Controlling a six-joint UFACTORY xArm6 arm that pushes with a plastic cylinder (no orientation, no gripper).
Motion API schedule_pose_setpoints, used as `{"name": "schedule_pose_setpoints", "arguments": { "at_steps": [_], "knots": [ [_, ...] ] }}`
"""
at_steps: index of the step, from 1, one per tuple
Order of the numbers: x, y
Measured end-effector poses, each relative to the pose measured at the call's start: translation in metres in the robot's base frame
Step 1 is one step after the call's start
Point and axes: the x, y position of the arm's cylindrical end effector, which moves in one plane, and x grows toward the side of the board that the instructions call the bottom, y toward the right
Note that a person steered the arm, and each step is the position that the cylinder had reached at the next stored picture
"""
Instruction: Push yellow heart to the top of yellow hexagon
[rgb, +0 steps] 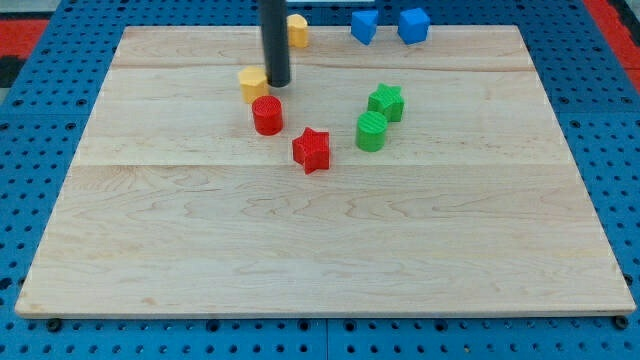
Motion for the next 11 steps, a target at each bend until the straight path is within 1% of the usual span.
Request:
{"name": "schedule_pose_setpoints", "arguments": {
  "at_steps": [1,2,3,5,6,7,8,9,10,11],
  "knots": [
    [-0.044,-0.005],
    [-0.069,-0.037],
    [-0.106,-0.050],
    [-0.106,-0.043],
    [-0.105,-0.026],
    [-0.105,0.008],
    [-0.086,0.055],
    [-0.047,0.083],
    [-0.037,0.080],
    [-0.041,0.108]
  ]
}}
